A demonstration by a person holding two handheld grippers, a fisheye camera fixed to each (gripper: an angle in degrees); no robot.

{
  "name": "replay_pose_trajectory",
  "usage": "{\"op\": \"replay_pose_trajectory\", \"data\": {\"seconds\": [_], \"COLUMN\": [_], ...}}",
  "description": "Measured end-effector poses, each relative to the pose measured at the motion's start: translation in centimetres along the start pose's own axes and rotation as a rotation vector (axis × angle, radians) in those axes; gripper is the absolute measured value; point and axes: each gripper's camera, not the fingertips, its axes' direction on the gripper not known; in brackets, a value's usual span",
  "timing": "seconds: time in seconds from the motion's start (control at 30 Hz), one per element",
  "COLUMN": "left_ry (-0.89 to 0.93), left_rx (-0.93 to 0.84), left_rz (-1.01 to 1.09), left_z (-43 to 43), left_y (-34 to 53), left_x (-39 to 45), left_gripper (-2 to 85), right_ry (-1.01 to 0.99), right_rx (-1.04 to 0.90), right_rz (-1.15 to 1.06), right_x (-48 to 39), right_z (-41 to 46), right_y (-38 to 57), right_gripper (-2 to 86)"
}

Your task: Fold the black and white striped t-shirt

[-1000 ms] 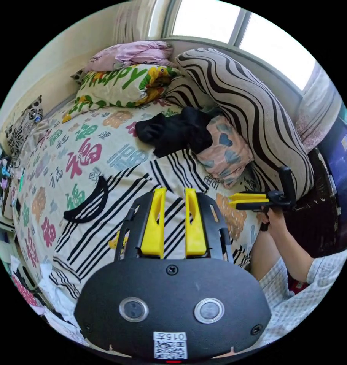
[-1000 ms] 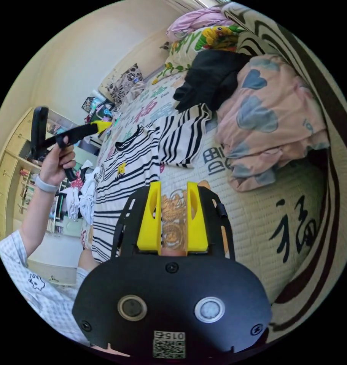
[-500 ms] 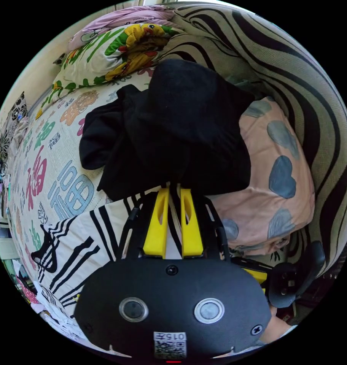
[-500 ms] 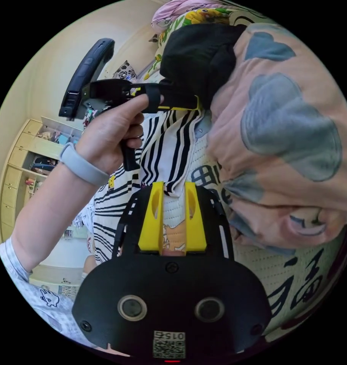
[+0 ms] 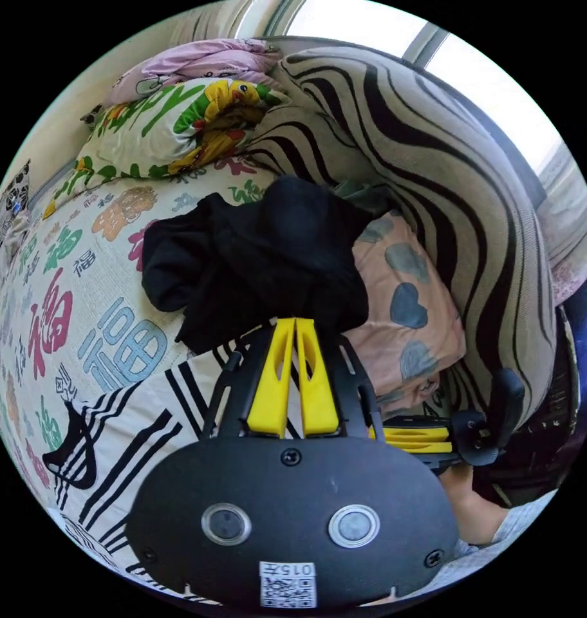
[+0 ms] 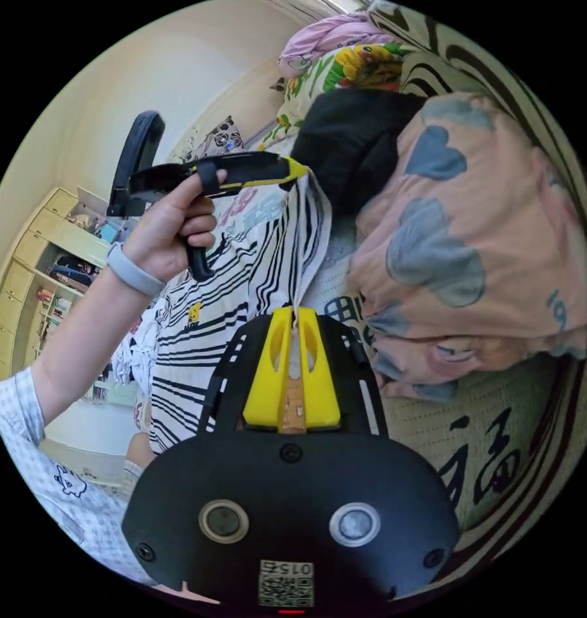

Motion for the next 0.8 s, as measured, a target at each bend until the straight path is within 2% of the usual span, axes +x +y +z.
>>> {"op": "replay_pose_trajectory", "data": {"seconds": [0.13, 0.3, 0.4, 0.47, 0.6, 0.7, 0.8], "left_ry": [0.157, 0.171, 0.247, 0.289, 0.401, 0.365, 0.302], "left_rx": [0.2, 0.334, 0.331, 0.363, 0.463, 0.435, 0.389], "left_rz": [-0.09, -0.158, -0.271, -0.295, -0.27, -0.227, -0.253], "left_z": [-8.4, -15.0, -15.4, -15.7, -16.6, -17.8, -18.5], "left_y": [3.2, 10.7, 14.8, 15.5, 13.1, 12.6, 16.1], "left_x": [-6.2, -13.2, -17.5, -18.7, -19.2, -19.6, -21.4], "left_gripper": [-0.8, -0.9, -0.9, -0.9, -0.9, -0.8, -0.6], "right_ry": [0.027, 0.093, 0.262, 0.239, 0.217, 0.198, 0.181], "right_rx": [0.074, 0.1, 0.066, 0.013, 0.049, 0.035, -0.039], "right_rz": [-0.086, -0.334, -0.435, -0.431, -0.397, -0.472, -0.578], "right_x": [-3.2, -11.4, -14.9, -15.1, -15.3, -16.9, -18.7], "right_z": [-1.3, -1.0, 1.7, 2.9, 3.0, 3.9, 7.1], "right_y": [-0.3, -1.1, -1.3, -2.1, -2.3, -1.8, -1.0], "right_gripper": [0.5, 0.5, 0.5, 0.5, 0.6, 0.7, 1.0]}}
